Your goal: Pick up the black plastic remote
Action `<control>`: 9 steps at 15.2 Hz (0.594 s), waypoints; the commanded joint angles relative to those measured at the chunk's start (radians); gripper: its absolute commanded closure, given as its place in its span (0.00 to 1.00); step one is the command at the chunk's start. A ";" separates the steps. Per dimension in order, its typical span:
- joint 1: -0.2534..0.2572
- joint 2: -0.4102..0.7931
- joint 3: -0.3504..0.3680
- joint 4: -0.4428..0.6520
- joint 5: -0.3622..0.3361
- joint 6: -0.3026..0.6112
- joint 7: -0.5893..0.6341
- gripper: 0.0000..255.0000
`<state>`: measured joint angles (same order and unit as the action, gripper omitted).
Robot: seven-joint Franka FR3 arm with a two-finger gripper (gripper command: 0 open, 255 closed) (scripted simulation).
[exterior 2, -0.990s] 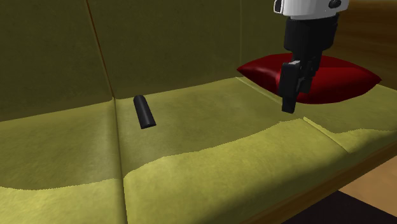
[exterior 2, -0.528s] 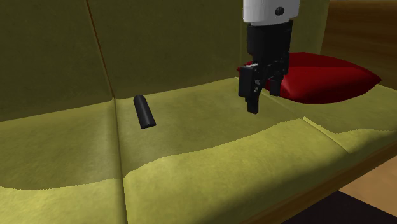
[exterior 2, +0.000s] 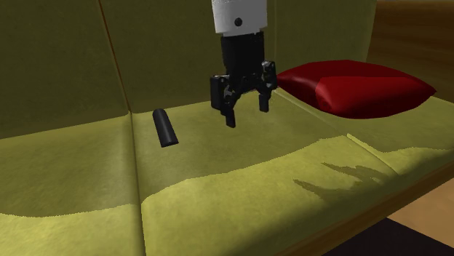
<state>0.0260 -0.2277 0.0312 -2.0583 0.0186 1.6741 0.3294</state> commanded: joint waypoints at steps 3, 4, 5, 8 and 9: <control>0.004 0.166 0.009 0.158 0.028 -0.002 0.061 0.00; 0.005 0.207 0.011 0.201 0.034 -0.006 0.076 0.00; 0.006 0.249 0.012 0.246 0.040 -0.010 0.090 0.00; 0.009 0.378 0.013 0.392 0.058 -0.033 0.131 0.00; 0.010 0.422 0.013 0.445 0.063 -0.043 0.144 0.00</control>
<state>0.0330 0.1402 0.0428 -1.6798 0.0759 1.6451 0.4555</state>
